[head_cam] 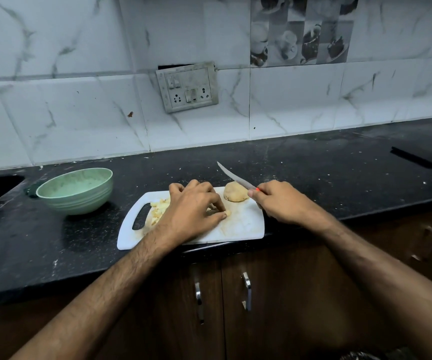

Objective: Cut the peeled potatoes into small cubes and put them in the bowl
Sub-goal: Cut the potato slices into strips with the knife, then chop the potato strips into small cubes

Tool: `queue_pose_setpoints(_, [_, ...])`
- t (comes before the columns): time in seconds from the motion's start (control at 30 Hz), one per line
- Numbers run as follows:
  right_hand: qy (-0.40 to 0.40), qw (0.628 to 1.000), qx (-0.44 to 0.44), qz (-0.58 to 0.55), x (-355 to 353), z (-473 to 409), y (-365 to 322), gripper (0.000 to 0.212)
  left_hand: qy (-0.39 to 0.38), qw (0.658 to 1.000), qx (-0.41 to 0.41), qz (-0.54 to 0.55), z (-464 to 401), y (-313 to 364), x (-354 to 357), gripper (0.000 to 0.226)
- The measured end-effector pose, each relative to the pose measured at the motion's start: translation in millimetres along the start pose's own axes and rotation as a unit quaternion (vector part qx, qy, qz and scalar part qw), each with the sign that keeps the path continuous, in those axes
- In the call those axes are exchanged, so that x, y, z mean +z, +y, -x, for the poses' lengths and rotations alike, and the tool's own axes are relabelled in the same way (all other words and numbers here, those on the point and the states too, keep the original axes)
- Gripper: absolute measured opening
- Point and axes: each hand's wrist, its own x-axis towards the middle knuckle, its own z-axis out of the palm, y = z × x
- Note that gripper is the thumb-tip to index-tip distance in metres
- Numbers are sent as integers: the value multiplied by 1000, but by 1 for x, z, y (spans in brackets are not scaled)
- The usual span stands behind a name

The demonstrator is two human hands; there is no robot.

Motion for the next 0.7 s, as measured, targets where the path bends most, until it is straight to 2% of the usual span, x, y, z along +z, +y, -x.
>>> queue_pose_setpoints(0.17, [60,998,-27,7,23,-9,2,44,-1,998,6,61,1,3,2,12])
queue_pose_setpoints(0.3, [89,995,-40,-5,30,-10,9,44,11,999,21,46,0,-2,1,4])
queue_pose_setpoints(0.5, [103,993,-54,-4,34,-13,14,45,51,998,12,45,-5,-23,-4,22])
queue_pose_setpoints(0.7, [99,993,-63,-5,34,-15,16,47,32,999,1,23,-2,-35,-4,29])
